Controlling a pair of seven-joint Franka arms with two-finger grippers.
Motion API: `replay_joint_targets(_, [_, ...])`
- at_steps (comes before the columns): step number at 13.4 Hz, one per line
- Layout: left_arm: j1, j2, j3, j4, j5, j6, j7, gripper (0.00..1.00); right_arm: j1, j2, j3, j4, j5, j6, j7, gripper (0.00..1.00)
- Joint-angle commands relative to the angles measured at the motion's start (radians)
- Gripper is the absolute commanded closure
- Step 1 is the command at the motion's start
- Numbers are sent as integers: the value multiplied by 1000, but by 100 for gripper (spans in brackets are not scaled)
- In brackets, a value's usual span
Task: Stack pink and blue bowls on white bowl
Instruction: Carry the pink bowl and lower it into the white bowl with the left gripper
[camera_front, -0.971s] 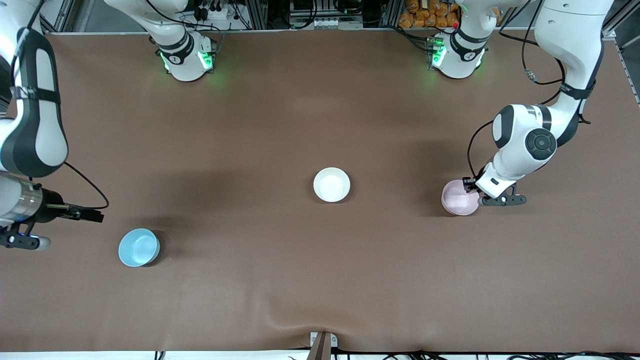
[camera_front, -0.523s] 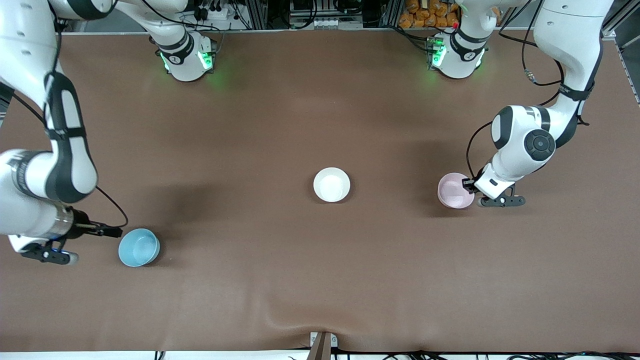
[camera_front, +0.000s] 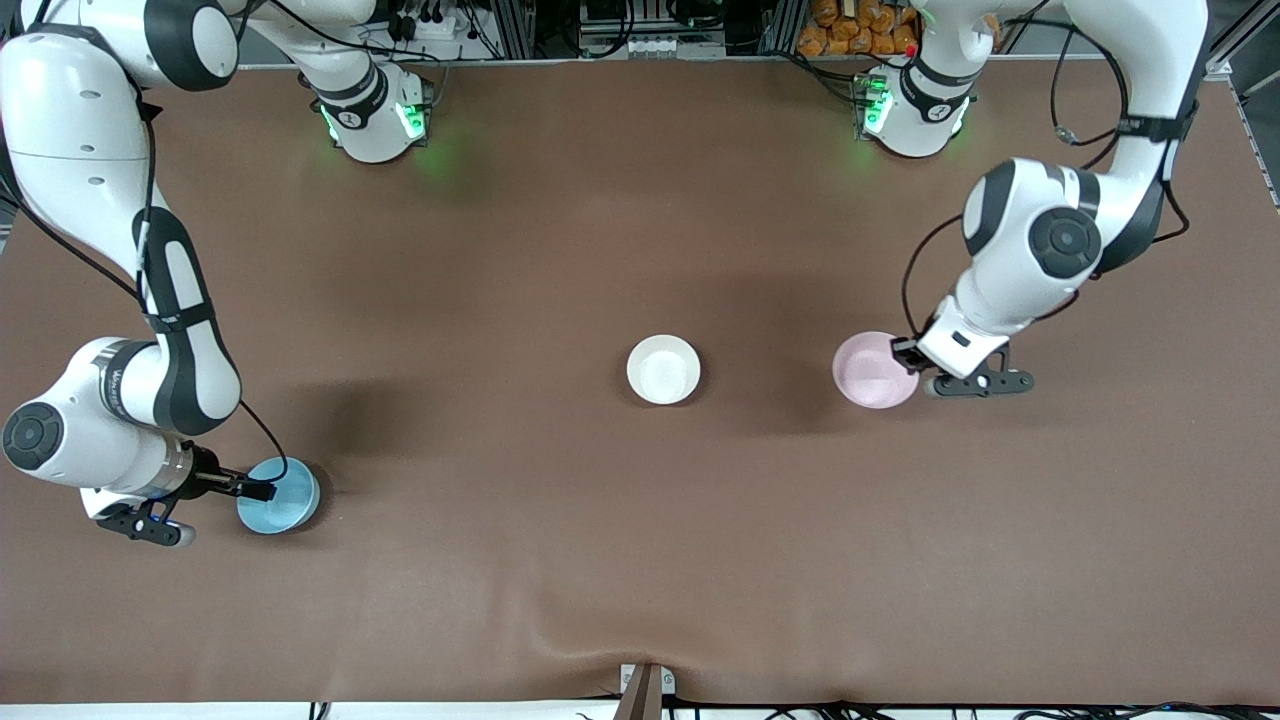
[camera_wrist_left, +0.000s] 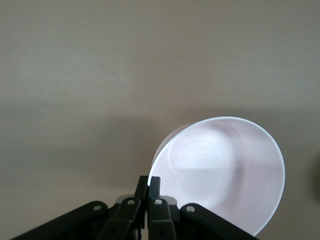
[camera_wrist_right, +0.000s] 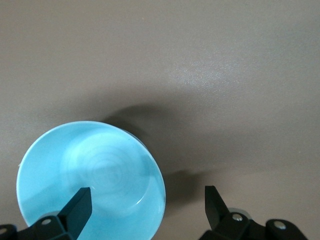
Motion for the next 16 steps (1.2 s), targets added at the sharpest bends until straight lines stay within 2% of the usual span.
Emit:
replay_joint_targets(1, [2, 9, -58, 97, -17, -72, -94, 100, -13, 14, 6, 24, 28, 17, 2, 51])
replay_joint_targets(2, [0, 11, -75, 112, -19, -74, -114, 100, -13, 14, 7, 19, 28, 26, 2, 90])
replay_joint_targets(3, [-3, 17, -91, 123, -19, -74, -149, 100, -13, 14, 7, 19, 28, 26, 3, 100])
replay_joint_targets(6, [-13, 34, -146, 164, -19, -78, -244, 100, -11, 14, 6, 16, 33, 22, 2, 100])
replay_joint_targets(10, [-56, 45, -155, 186, -19, -86, -342, 100, -13, 0, 6, 5, 31, 11, -3, 100])
replay_joint_targets(13, [-102, 65, -155, 201, -17, -86, -422, 100, -4, -67, 7, 10, 31, -55, 3, 100])
replay_joint_targets(16, [-150, 88, -155, 210, -11, -86, -480, 100, 10, -116, 12, 11, 33, -60, 2, 100])
